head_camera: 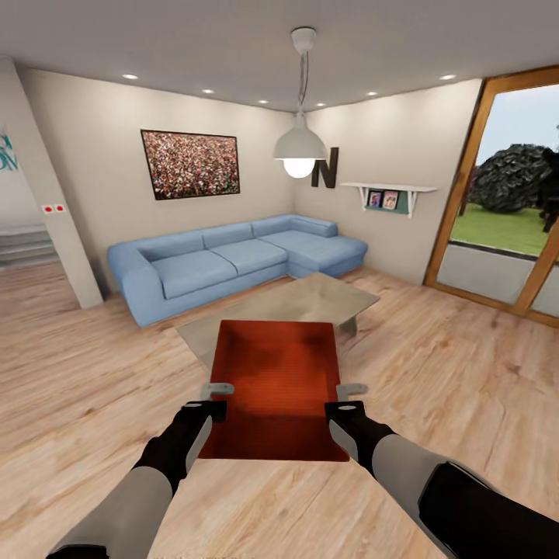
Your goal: Move the two storage containers from the living room to the garage. In the garage, place one container on the floor and stack the other container on top of it (either order is fine).
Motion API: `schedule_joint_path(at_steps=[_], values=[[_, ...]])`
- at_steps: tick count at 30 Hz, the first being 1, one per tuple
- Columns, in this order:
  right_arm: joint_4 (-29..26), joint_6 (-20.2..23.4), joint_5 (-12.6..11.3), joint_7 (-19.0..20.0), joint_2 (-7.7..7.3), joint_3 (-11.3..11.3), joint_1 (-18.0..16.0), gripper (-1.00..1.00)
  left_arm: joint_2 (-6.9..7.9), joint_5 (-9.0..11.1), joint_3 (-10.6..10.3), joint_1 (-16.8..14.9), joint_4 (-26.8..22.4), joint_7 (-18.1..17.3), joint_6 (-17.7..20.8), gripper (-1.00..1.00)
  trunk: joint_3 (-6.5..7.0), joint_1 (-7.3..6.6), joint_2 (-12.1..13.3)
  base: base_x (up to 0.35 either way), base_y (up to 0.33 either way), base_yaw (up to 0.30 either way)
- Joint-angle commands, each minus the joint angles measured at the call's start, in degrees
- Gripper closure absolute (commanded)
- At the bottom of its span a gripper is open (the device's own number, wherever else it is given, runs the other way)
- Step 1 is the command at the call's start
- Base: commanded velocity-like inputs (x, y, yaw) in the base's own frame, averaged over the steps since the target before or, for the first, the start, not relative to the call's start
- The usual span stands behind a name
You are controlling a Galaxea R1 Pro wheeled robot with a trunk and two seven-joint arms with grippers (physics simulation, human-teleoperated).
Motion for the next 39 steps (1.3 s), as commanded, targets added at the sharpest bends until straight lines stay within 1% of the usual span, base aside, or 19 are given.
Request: schedule_joint_path(at_steps=[1, 39], values=[[-1.3, -3.3, 1.3, -0.2, 0.32, 2.9, -0.1, 1.0, -0.9, 0.0, 0.3, 0.0, 0.1, 0.0, 0.3, 1.0, -0.13, 0.03, -0.1, 0.0, 0.0, 0.3], [-1.3, -3.3, 1.3, -0.2, 0.32, 2.9, -0.1, 1.0, -0.9, 0.0, 0.3, 0.0, -0.2, 0.0, 0.4, 1.0, -0.13, 0.03, -0.1, 0.0, 0.0, 0.3]])
